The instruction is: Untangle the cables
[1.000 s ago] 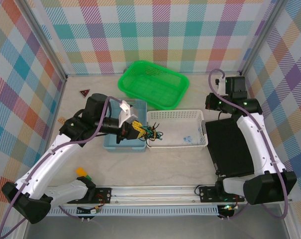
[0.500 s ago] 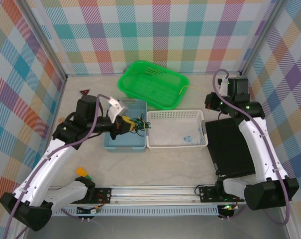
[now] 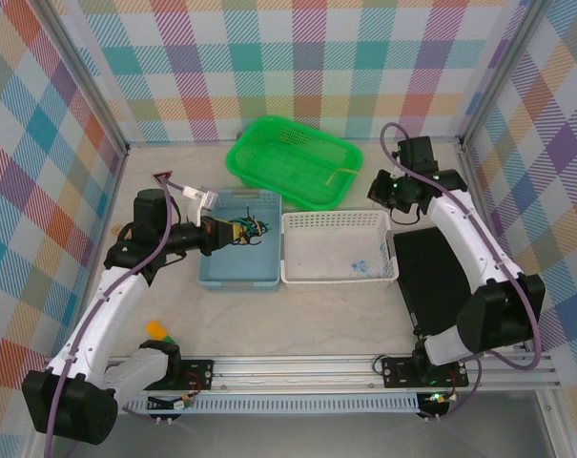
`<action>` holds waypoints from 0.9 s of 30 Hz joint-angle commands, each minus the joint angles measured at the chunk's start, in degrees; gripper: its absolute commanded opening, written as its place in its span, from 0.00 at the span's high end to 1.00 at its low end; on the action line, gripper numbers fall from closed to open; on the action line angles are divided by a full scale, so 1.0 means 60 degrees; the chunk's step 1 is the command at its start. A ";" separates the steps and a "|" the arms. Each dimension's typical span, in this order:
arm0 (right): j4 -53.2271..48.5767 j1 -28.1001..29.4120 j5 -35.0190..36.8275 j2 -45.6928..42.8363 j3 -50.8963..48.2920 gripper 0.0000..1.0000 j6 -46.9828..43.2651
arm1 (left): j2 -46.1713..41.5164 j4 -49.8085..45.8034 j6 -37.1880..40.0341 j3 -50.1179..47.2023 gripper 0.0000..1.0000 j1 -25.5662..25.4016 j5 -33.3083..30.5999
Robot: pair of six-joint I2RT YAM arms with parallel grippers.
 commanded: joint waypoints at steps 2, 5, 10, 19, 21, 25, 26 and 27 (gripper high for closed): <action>-0.0584 0.0105 -0.1743 -0.0810 -0.0753 1.00 -0.1251 | -0.0052 0.0636 -0.0080 -0.0198 1.00 0.0135 0.0803; -0.0991 0.0116 -0.2293 -0.1209 -0.1508 1.00 -0.2270 | 0.0017 0.0911 -0.0097 -0.0369 1.00 0.0132 0.0981; -0.1432 0.0109 -0.2091 -0.1134 -0.1819 0.74 -0.3040 | 0.0229 0.1128 -0.0302 -0.0371 1.00 0.0129 0.1221; -0.0745 0.0116 -0.2343 -0.1504 -0.1800 0.24 -0.3147 | 0.0080 0.1414 -0.0465 -0.0358 1.00 0.0125 0.1487; -0.0548 0.0109 -0.2995 -0.1790 -0.1799 0.27 -0.3200 | 0.0056 0.1462 -0.0464 -0.0417 1.00 0.0103 0.1802; 0.0705 0.0123 -0.5311 -0.2496 -0.2291 0.37 -0.3088 | -0.0051 0.1625 -0.0213 -0.0551 1.00 -0.0125 0.2431; 0.1043 0.0149 -0.5854 -0.2622 -0.2450 0.38 -0.2961 | -0.0086 0.1627 -0.0074 -0.0576 1.00 -0.0237 0.2558; 0.1522 0.0213 -0.6485 -0.2733 -0.2638 0.40 -0.2818 | -0.0108 0.1626 0.0136 -0.0600 1.00 -0.0401 0.2649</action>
